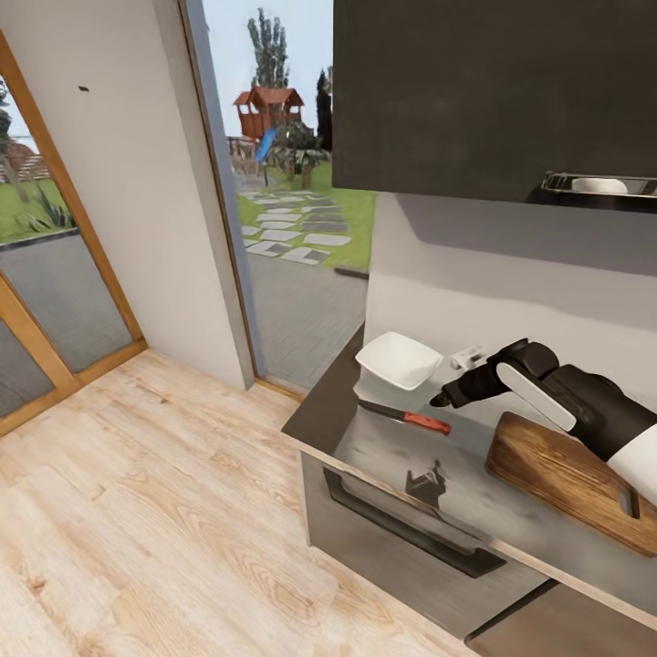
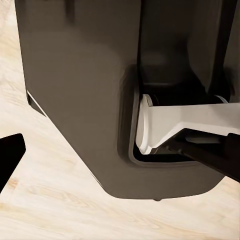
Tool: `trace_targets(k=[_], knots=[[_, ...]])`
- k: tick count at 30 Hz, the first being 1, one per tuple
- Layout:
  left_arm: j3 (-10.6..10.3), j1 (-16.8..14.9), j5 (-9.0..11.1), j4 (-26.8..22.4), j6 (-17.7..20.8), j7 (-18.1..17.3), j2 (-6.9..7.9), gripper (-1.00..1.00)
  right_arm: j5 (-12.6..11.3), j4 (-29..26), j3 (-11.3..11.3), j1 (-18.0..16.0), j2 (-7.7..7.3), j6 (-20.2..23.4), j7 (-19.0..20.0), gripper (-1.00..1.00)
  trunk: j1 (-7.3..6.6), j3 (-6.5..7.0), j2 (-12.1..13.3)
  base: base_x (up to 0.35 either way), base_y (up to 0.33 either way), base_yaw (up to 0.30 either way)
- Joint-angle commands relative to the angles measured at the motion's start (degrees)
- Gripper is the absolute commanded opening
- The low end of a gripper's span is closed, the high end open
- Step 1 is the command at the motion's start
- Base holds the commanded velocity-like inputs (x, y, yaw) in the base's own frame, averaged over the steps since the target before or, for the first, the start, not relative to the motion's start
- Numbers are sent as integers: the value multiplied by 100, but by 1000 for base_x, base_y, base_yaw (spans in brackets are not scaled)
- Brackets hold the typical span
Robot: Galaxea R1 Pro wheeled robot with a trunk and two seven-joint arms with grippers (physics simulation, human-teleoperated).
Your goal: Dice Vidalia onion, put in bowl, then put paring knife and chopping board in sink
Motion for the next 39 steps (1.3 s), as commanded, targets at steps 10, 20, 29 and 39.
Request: trace_targets(k=[10, 20, 29, 39], knots=[[-3, -1, 16, -1, -13, -2, -9, 100, 576, -156, 530, -10, -18, 21, 67, 100, 3, -11, -11, 0, 0, 0], [-2, -1, 16, -2, -11, -2, -10, 100, 583, -414, 789, -10, -105, 21, 67, 100, 3, -11, -11, 0, 0, 0], [-3, -1, 14, -2, -14, -2, -10, 100, 584, -425, 1410, -10, -213, 21, 67, 100, 3, -11, -11, 0, 0, 0], [-3, -1, 14, 0, -15, -2, -10, 100, 584, -424, 1467, -10, -276, 15, 67, 100, 3, -11, -11, 3, 0, 0]])
